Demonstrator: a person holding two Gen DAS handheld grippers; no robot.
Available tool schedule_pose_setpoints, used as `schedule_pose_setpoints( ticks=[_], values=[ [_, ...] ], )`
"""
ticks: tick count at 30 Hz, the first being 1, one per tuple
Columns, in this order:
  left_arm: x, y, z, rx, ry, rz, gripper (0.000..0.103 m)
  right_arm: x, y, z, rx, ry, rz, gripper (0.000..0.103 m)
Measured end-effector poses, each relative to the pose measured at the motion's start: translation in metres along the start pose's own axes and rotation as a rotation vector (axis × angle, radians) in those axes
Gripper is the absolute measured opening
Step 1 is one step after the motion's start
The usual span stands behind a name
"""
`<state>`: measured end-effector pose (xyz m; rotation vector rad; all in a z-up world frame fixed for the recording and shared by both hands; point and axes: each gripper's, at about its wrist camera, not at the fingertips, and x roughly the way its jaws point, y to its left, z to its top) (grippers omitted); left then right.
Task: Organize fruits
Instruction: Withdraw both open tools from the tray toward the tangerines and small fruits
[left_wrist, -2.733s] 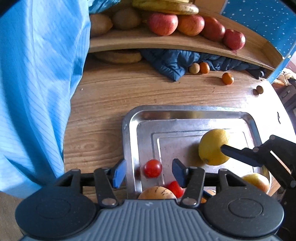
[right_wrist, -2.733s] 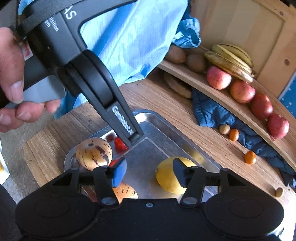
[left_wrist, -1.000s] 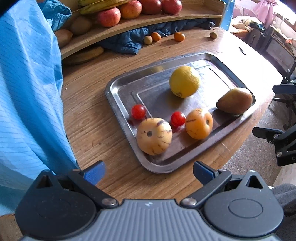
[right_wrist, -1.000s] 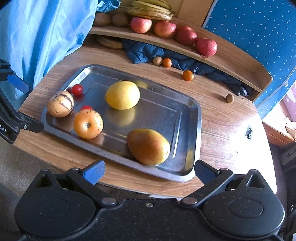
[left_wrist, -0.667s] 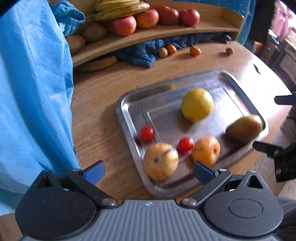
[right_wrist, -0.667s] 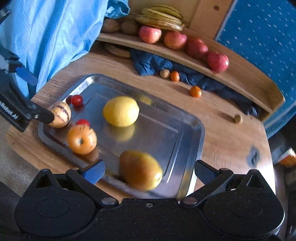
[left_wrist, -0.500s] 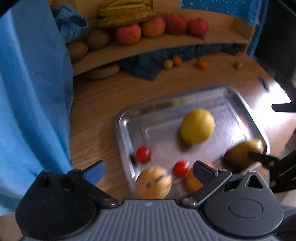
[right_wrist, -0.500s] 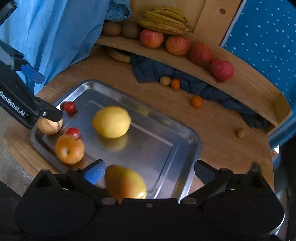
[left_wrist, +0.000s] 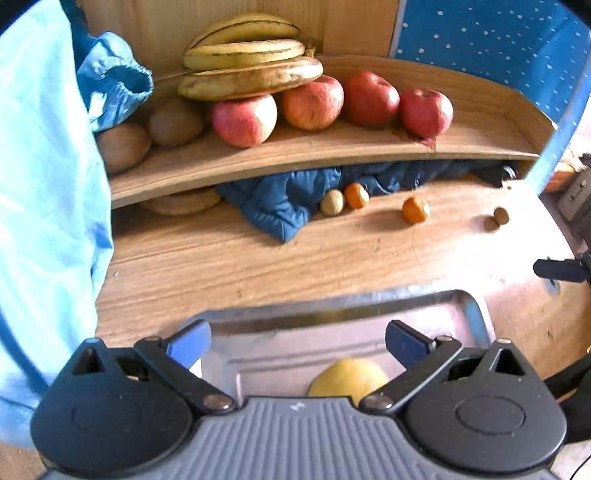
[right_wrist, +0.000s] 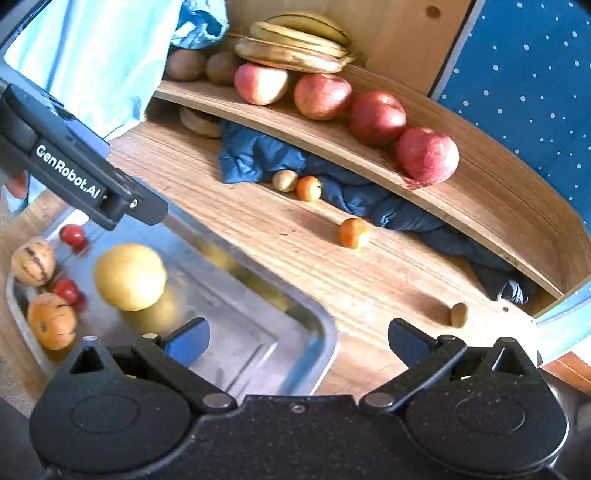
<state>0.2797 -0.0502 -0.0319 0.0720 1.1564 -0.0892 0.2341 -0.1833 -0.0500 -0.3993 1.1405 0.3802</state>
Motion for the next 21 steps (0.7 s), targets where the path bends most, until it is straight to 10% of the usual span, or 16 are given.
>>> schedule_pose_setpoints(
  ticks=[21],
  values=[
    [0.052, -0.039, 0.046, -0.133, 0.031, 0.066, 0.102, 0.051, -0.06, 0.02, -0.027, -0.021, 0.051, 0.102]
  ],
)
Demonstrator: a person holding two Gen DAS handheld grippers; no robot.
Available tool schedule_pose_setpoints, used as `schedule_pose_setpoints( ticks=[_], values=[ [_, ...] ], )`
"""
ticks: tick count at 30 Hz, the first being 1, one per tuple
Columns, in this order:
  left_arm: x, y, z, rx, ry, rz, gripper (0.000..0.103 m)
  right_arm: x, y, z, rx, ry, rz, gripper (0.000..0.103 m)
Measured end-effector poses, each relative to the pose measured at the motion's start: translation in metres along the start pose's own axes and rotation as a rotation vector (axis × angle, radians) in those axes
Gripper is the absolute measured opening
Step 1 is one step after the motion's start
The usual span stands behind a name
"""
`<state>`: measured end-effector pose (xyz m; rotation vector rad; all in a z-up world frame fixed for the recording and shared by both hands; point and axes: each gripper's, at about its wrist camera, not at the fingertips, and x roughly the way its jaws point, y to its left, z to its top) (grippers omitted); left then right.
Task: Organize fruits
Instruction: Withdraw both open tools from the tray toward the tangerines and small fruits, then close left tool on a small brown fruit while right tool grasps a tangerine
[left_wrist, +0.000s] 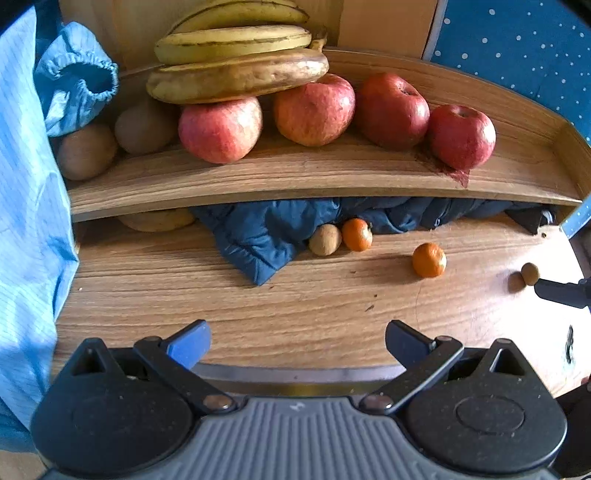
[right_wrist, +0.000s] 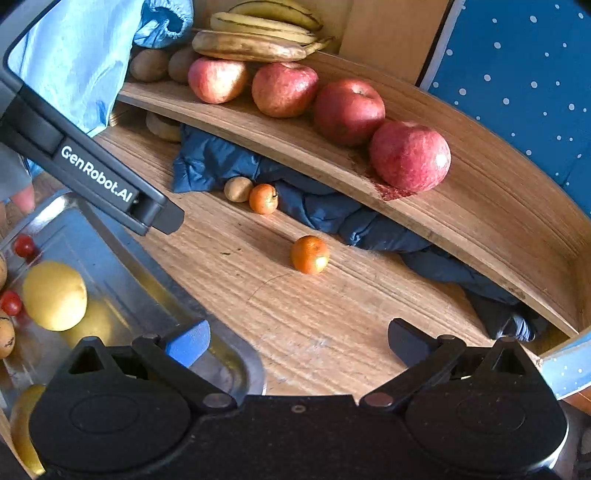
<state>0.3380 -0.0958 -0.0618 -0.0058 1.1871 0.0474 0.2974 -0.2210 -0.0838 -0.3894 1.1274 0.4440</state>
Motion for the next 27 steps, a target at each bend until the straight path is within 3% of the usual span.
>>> schedule_pose_setpoints(
  ticks=[15, 27],
  values=[
    [0.035, -0.023, 0.02, -0.047, 0.019, 0.015, 0.102, 0.027, -0.027, 0.011, 0.033, -0.012, 0.037, 0.102],
    [0.056, -0.029, 0.034, -0.074, 0.019, -0.005, 0.102, 0.041, -0.035, 0.011, 0.039, -0.031, 0.077, 0.092]
  ],
)
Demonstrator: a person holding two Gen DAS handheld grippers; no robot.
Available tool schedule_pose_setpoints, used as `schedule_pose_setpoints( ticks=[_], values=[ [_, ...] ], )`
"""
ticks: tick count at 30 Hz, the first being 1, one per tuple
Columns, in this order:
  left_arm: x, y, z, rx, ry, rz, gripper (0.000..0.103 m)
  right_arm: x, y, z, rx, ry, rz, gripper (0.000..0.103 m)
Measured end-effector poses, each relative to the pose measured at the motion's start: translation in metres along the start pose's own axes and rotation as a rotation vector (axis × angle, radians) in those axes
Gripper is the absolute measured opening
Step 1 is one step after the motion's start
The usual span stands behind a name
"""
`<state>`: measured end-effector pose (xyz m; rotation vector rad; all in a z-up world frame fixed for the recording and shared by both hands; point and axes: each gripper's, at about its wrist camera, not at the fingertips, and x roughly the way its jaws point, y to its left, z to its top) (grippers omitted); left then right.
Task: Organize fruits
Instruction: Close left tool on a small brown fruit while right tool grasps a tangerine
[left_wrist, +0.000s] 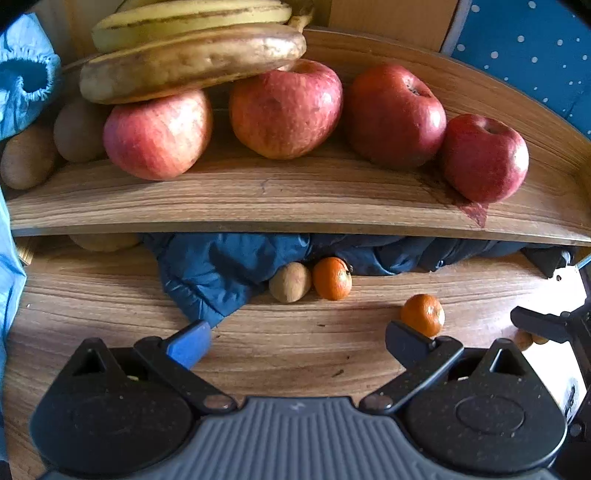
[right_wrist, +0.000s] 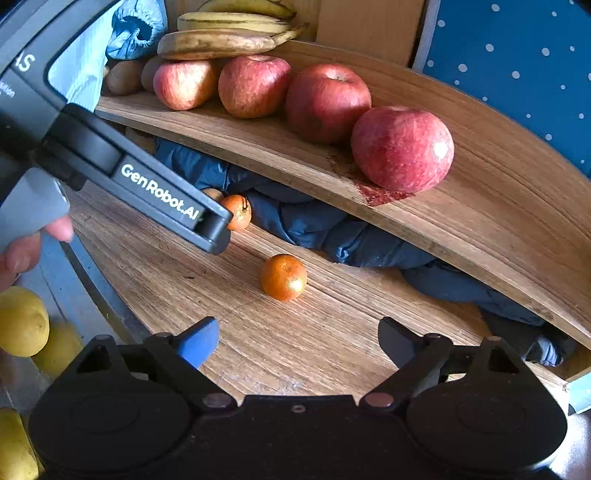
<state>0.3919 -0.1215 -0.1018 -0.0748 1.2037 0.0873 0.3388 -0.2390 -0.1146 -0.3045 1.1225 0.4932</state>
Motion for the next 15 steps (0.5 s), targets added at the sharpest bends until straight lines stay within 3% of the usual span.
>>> schedule_pose_setpoints(
  ticks=[4, 15],
  values=[
    [0.005, 0.002, 0.002, 0.0, -0.003, 0.004, 0.101, 0.003, -0.001, 0.002, 0.002, -0.009, 0.014, 0.086],
    [0.003, 0.015, 0.004, -0.024, -0.025, 0.026, 0.078, 0.011, -0.003, 0.004, 0.013, -0.012, 0.029, 0.074]
  ],
)
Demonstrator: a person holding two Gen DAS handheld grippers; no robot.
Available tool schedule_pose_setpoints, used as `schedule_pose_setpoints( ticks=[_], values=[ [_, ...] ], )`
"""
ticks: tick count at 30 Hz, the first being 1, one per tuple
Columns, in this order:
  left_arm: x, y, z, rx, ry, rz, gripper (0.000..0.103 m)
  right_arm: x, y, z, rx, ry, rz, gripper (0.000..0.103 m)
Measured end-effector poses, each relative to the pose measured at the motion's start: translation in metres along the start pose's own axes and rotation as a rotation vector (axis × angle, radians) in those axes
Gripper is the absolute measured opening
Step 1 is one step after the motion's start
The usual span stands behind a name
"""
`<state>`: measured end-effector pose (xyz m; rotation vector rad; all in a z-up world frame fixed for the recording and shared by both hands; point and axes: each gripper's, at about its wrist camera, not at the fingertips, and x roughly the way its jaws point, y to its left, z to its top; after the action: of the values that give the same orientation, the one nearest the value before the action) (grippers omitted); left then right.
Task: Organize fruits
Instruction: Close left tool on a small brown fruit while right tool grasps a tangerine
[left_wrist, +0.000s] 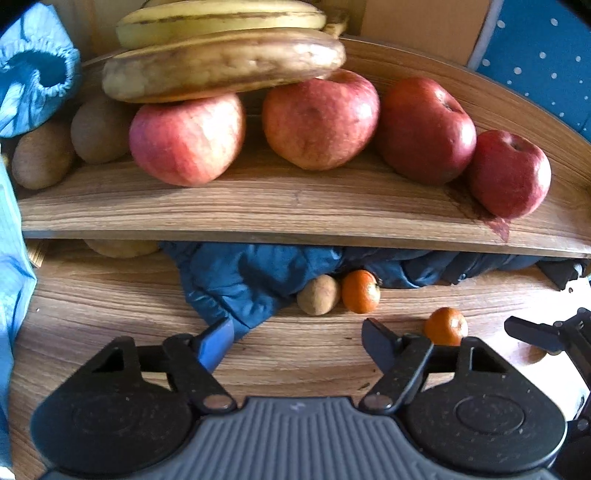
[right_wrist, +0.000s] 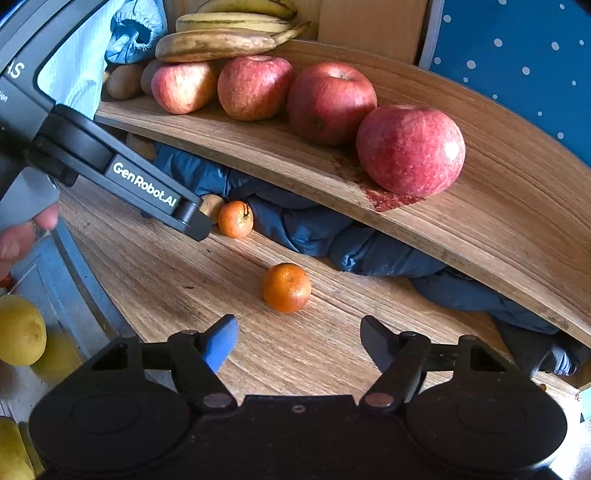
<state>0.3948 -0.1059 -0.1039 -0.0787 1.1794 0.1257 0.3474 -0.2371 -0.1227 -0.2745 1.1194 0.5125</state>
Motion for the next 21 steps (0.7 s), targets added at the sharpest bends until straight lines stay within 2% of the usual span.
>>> schedule_pose_setpoints(
  ticks=[10, 14, 21],
  values=[
    [0.007, -0.002, 0.009, -0.023, 0.001, -0.005, 0.05, 0.012, 0.0, 0.009, 0.014, 0.001, 0.018, 0.056],
    [0.009, -0.008, 0.014, -0.031, 0.0, -0.01, 0.04, 0.017, 0.001, 0.011, 0.012, 0.003, 0.024, 0.053],
    [0.015, -0.012, 0.019, -0.043, 0.007, -0.018, 0.034, 0.023, -0.002, 0.013, 0.027, 0.009, 0.039, 0.05]
  ],
)
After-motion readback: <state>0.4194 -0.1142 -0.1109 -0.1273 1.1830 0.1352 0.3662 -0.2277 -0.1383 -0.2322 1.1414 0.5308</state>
